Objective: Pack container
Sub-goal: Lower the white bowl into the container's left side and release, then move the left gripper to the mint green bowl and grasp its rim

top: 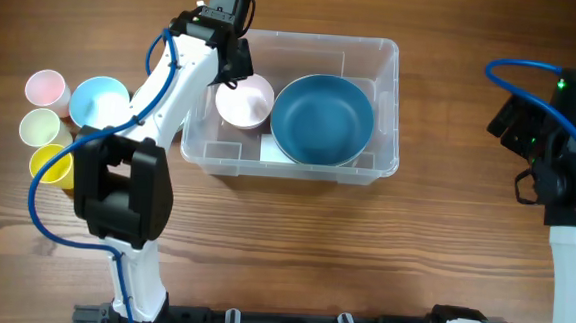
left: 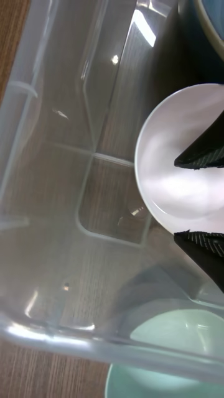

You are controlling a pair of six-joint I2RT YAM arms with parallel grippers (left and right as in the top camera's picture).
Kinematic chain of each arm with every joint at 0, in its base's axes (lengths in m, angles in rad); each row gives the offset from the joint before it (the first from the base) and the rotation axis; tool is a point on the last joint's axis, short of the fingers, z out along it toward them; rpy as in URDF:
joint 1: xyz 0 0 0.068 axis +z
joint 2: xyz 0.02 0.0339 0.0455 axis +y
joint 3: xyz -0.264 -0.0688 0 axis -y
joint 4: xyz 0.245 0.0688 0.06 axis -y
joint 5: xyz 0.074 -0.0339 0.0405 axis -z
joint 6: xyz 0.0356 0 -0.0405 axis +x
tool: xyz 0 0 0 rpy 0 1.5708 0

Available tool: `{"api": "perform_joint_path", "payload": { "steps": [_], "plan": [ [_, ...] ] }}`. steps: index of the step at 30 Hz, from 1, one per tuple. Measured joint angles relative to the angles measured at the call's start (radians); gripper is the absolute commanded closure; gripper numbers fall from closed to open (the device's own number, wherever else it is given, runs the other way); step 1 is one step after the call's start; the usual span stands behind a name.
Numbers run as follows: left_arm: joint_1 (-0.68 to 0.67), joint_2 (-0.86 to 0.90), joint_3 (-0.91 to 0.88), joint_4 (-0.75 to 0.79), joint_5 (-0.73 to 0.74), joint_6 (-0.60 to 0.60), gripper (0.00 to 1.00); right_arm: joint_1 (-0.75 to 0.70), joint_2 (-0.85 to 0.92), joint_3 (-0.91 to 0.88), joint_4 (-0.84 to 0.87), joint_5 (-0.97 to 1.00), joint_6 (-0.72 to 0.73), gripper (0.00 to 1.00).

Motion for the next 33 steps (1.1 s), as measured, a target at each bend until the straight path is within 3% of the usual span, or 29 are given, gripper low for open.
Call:
{"api": "perform_joint_path", "payload": {
  "steps": [4,7,12,18,28,33],
  "plan": [
    [0.000,-0.070,0.000,-0.036,0.000,-0.022,0.65,0.000,0.000,0.000,0.000,0.000,0.000,0.00],
    [0.000,-0.160,0.000,-0.144,0.001,-0.053,0.66,0.000,0.000,0.000,0.000,0.000,0.000,0.00],
    [0.000,-0.288,0.007,-0.329,0.000,-0.093,0.78,0.000,0.000,0.000,0.000,0.000,0.000,0.00],
    [0.051,-0.297,0.008,-0.481,-0.042,-0.179,0.69,0.000,0.000,0.000,0.000,0.000,0.000,0.00],
    [0.364,-0.297,-0.024,-0.417,0.057,-0.288,0.68,0.000,0.000,0.000,0.000,0.000,0.000,0.00],
    [0.416,-0.297,-0.159,-0.291,0.108,-0.328,0.67,0.000,0.000,0.000,0.000,0.000,0.000,0.01]
  ]
}}
